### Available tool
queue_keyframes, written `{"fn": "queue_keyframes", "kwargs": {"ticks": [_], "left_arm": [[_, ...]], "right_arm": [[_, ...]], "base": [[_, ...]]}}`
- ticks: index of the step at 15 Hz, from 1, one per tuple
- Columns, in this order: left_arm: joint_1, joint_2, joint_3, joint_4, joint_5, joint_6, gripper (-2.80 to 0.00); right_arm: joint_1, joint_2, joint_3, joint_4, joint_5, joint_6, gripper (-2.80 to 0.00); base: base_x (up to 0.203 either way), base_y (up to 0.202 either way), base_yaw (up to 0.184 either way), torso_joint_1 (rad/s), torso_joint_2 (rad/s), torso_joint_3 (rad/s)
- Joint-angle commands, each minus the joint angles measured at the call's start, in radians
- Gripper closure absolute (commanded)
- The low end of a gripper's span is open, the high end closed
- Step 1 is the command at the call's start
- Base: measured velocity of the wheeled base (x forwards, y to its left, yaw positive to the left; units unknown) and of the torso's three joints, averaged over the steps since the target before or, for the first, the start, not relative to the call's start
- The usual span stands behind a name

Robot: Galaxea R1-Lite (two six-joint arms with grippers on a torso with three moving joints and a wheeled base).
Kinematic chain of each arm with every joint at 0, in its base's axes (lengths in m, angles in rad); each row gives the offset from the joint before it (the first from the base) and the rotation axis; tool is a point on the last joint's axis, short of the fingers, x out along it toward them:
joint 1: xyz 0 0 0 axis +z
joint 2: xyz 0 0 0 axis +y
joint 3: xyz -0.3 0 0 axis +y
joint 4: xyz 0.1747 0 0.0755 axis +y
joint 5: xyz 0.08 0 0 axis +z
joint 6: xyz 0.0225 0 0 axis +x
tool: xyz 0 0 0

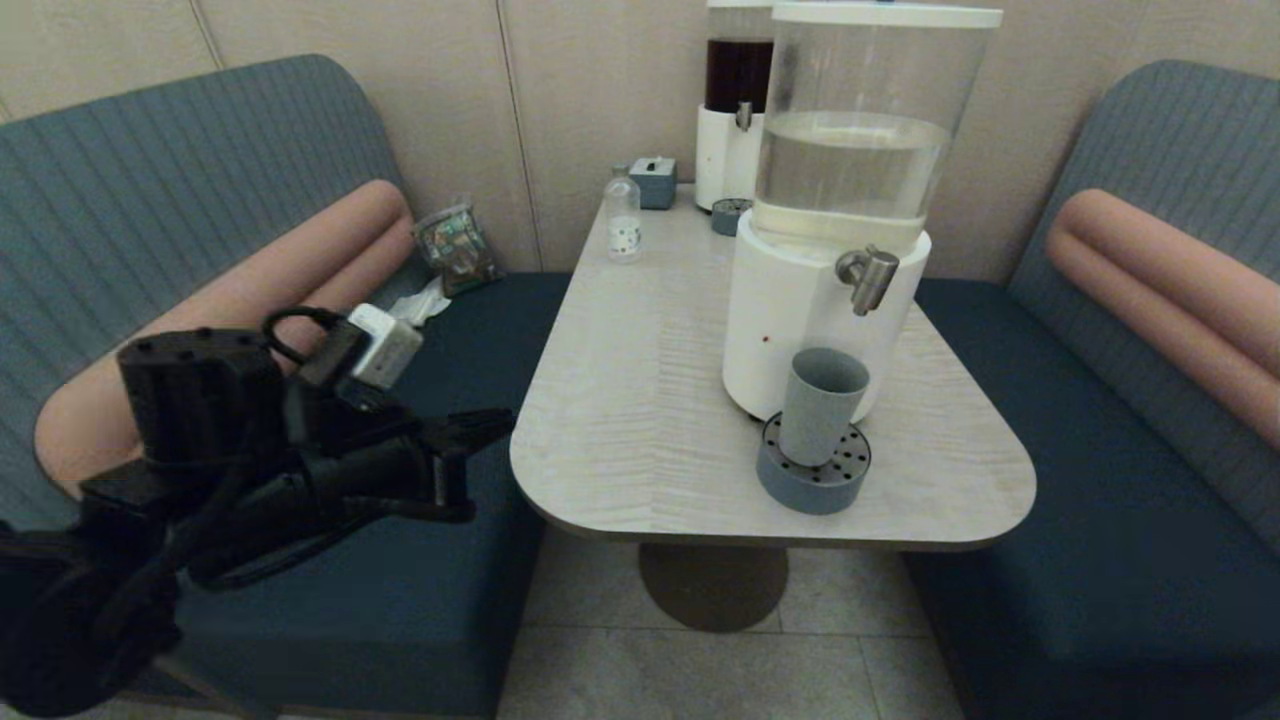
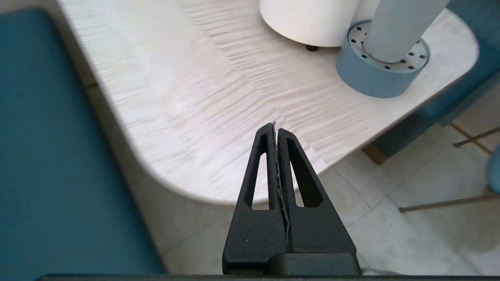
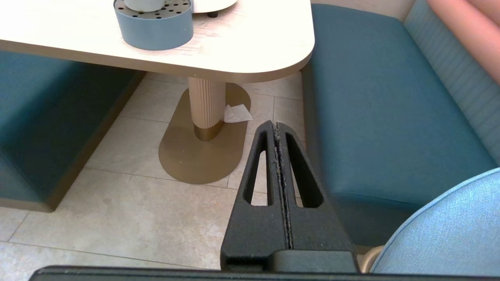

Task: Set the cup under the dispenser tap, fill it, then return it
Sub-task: Place the cup next to the water dispenser

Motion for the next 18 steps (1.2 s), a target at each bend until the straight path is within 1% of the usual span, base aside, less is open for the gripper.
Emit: {"fn": "queue_keyframes", "kwargs": {"ticks": [1,2,4,5,7,9,11,12,15,18], "left_arm": [[-0.06,0.101,0.036,-0.146,0.044,-0.001,0.0],[-0.097,0.114,0.047,-0.189,0.086,-0.005,0.0],[-0.147,0.129,0.04,-0.205,0.15,-0.024,0.0],[-0.154,0.143,0.025,-0.213,0.16,-0.042,0.0],[-0.166,0.172,0.017,-0.271,0.174,-0.078,0.0],[-0.197,0.217,0.027,-0.341,0.205,-0.088,0.0],[-0.249,0.259,0.043,-0.425,0.242,-0.092,0.0],[-0.268,0.264,0.051,-0.447,0.258,-0.092,0.0],[-0.282,0.266,0.09,-0.522,0.26,-0.091,0.0],[-0.319,0.273,0.129,-0.582,0.261,-0.086,0.0]], "right_arm": [[0.0,0.0,0.001,0.0,0.0,-0.001,0.0],[0.0,0.0,0.0,0.0,0.0,-0.001,0.0],[0.0,0.0,0.0,-0.001,0.0,-0.001,0.0],[0.0,0.0,0.0,-0.002,0.0,-0.001,0.0],[0.0,0.0,0.0,0.0,0.0,-0.001,0.0],[0.0,0.0,0.0,0.0,0.002,-0.001,0.0],[0.0,0.0,0.0,-0.001,0.0,-0.001,0.0],[0.0,0.0,0.0,0.0,0.0,-0.001,0.0],[0.0,0.0,0.0,0.0,0.002,-0.001,0.0],[0.0,0.0,0.0,0.0,0.0,-0.001,0.0]], "base": [[0.0,0.0,0.0,0.0,0.0,0.0],[0.0,0.0,0.0,0.0,0.0,0.0],[0.0,0.0,0.0,0.0,0.0,0.0],[0.0,0.0,0.0,0.0,0.0,0.0],[0.0,0.0,0.0,0.0,0.0,0.0],[0.0,0.0,0.0,0.0,0.0,0.0],[0.0,0.0,0.0,0.0,0.0,0.0],[0.0,0.0,0.0,0.0,0.0,0.0],[0.0,0.0,0.0,0.0,0.0,0.0],[0.0,0.0,0.0,0.0,0.0,0.0]]}}
